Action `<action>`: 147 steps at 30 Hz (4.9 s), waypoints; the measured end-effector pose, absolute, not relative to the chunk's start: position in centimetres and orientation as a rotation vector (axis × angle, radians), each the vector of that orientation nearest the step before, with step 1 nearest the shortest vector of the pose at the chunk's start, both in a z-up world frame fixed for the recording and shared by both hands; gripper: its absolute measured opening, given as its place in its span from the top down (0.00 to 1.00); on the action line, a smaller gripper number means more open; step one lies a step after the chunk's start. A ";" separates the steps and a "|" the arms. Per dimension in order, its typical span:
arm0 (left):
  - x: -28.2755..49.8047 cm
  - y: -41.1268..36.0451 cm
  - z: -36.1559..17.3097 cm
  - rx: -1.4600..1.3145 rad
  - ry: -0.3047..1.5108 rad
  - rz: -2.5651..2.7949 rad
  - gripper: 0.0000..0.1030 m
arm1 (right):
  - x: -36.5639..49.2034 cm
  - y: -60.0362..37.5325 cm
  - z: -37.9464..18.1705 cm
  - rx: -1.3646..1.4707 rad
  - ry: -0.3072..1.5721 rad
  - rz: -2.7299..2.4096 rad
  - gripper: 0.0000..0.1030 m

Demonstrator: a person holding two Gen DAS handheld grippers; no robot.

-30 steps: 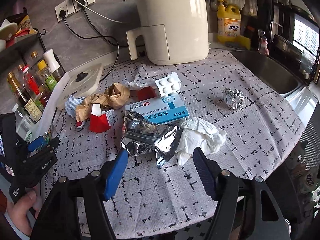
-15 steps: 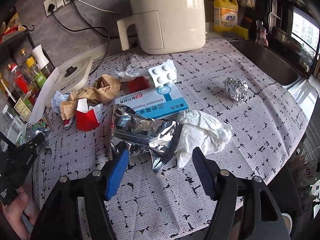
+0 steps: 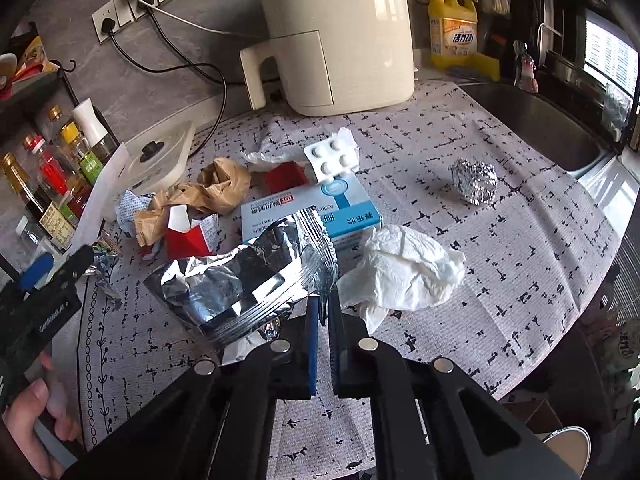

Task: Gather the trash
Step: 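Reach the left tool to the colourful snack wrapper while the right tool reaches the silver foil bag, then close the left tool on the snack wrapper while the right tool grips the foil bag, then carry both wrappers over the white bucket and open both tools to drop them, then bring both tools back over the counter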

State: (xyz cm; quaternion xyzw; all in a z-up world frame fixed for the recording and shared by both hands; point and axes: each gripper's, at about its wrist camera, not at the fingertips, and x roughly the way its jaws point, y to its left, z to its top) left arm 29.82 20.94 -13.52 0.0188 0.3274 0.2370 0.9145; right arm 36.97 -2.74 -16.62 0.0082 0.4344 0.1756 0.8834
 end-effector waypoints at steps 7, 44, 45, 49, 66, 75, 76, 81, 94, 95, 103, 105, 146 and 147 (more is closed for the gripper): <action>33.4 22.2 -14.8 0.120 0.765 0.606 0.18 | 37.2 -2.7 -15.9 0.009 0.881 0.368 0.95; 32.6 19.6 -13.5 -0.006 0.788 0.497 0.89 | 34.8 -7.9 -13.0 0.037 0.807 0.289 0.95; 32.2 18.8 -13.2 -0.004 0.778 0.486 0.89 | 34.3 -8.6 -12.7 0.036 0.799 0.284 0.95; 31.0 15.4 -12.2 -0.014 0.751 0.431 0.89 | 32.2 -11.5 -12.0 0.040 0.774 0.250 0.95; 24.8 -2.2 -10.7 0.025 0.697 0.104 0.89 | 21.0 -26.3 -11.0 0.102 0.747 0.014 0.95; 22.3 -9.5 -12.3 0.053 0.724 -0.040 0.89 | 16.1 -32.9 -12.6 0.145 0.771 -0.107 0.95; 22.0 -10.3 -12.7 0.056 0.731 -0.060 0.89 | 15.6 -33.7 -13.1 0.151 0.779 -0.123 0.95; 20.8 -14.2 -14.9 0.078 0.762 -0.160 0.89 | 13.8 -36.9 -15.7 0.186 0.828 -0.200 0.95; 20.9 -23.8 -23.5 0.182 0.868 -0.380 0.89 | 11.4 -42.5 -23.9 0.266 0.944 -0.364 0.94; 20.8 -24.3 -24.1 0.189 0.874 -0.392 0.89 | 11.5 -42.7 -24.5 0.270 0.948 -0.368 0.94; 21.2 -27.0 -28.2 0.219 0.918 -0.456 0.89 | 11.9 -43.9 -28.3 0.314 0.953 -0.396 0.51; 21.3 -27.6 -28.7 0.219 0.924 -0.467 0.89 | 11.8 -44.1 -28.8 0.318 0.967 -0.402 0.51; 18.2 -14.7 -13.1 0.040 0.708 -0.224 0.23 | 10.0 -39.5 -15.2 0.198 0.732 -0.105 0.14; 18.1 -14.0 -12.5 0.036 0.696 -0.209 0.22 | 10.4 -38.8 -14.8 0.197 0.726 -0.081 0.14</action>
